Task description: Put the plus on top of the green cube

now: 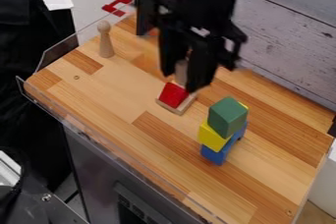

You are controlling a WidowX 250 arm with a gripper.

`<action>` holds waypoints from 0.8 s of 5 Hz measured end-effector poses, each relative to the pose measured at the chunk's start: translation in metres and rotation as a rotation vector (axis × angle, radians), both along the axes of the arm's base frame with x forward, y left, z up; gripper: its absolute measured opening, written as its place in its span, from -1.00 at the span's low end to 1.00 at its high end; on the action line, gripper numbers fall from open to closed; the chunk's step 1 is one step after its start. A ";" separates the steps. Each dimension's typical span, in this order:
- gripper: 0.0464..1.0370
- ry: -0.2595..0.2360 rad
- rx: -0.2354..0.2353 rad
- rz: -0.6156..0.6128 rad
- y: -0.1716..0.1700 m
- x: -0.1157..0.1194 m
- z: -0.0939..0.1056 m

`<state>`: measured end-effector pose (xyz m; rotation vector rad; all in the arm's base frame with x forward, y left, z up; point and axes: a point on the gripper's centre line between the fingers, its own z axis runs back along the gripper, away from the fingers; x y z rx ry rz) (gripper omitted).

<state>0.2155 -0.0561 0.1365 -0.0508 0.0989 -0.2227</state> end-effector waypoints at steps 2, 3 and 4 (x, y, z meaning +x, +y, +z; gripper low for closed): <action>-0.18 0.000 0.024 -0.093 -0.030 0.008 -0.001; -0.18 0.017 0.016 -0.094 -0.033 0.012 -0.010; -0.18 0.033 0.020 -0.078 -0.028 0.014 -0.014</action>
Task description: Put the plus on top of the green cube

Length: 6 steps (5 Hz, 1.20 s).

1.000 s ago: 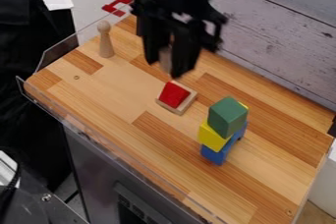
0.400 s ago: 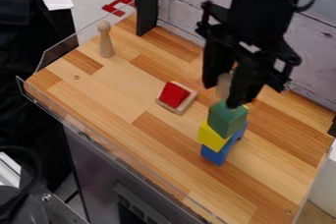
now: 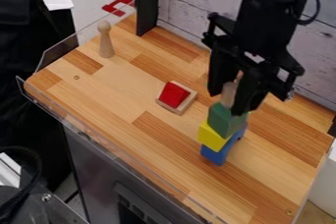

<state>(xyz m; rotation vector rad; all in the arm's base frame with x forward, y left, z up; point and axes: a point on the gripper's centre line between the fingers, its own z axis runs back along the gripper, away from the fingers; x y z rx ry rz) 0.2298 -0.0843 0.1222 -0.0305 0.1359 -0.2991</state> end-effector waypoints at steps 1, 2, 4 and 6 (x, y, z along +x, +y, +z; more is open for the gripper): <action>-0.18 -0.002 -0.001 0.011 0.003 0.004 0.000; -0.18 0.008 -0.001 0.008 0.004 0.004 -0.002; -0.18 0.030 -0.001 0.013 0.005 0.007 -0.011; -0.18 0.050 0.006 0.035 0.009 0.013 -0.021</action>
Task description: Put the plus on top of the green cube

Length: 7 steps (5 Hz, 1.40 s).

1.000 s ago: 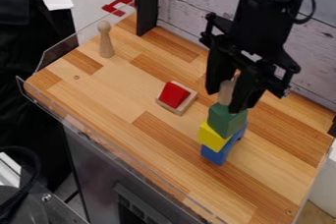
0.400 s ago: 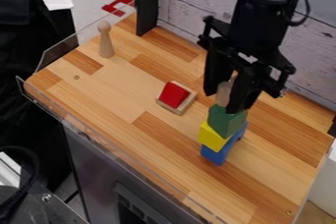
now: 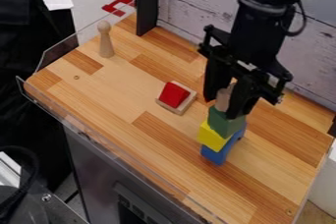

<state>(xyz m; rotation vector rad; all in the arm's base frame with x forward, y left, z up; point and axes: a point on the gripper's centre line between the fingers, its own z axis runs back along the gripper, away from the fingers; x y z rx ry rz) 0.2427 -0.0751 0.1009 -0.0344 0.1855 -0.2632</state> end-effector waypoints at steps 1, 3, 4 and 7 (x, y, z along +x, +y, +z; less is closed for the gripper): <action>-0.05 -0.003 0.001 0.018 0.002 0.002 0.000; 0.94 -0.028 -0.002 0.073 0.004 0.004 0.014; 0.93 -0.061 -0.011 0.083 0.004 0.007 0.035; 0.93 -0.095 0.054 0.261 0.066 0.032 0.033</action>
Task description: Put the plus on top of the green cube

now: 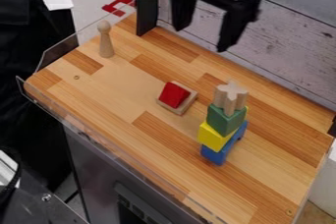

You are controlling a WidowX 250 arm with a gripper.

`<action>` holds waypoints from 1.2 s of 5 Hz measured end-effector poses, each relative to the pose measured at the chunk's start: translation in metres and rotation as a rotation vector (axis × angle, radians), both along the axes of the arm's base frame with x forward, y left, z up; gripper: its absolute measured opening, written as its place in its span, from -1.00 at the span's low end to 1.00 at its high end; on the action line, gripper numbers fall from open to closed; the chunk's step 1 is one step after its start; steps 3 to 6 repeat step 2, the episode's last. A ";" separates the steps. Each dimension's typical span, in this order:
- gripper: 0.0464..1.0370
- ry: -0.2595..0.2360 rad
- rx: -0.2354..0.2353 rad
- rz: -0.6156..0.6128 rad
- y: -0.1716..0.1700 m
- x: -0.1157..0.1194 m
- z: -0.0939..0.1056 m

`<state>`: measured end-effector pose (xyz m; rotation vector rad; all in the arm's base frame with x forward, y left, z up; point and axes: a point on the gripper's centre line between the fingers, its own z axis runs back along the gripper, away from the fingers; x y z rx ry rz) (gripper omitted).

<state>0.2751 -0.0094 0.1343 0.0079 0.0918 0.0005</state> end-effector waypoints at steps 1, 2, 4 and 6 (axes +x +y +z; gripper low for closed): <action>0.93 -0.002 0.012 0.014 0.012 0.005 -0.010; 0.93 0.005 0.005 0.006 0.015 0.006 -0.017; 0.93 0.005 0.005 0.006 0.015 0.006 -0.017; 0.93 0.005 0.005 0.006 0.015 0.006 -0.017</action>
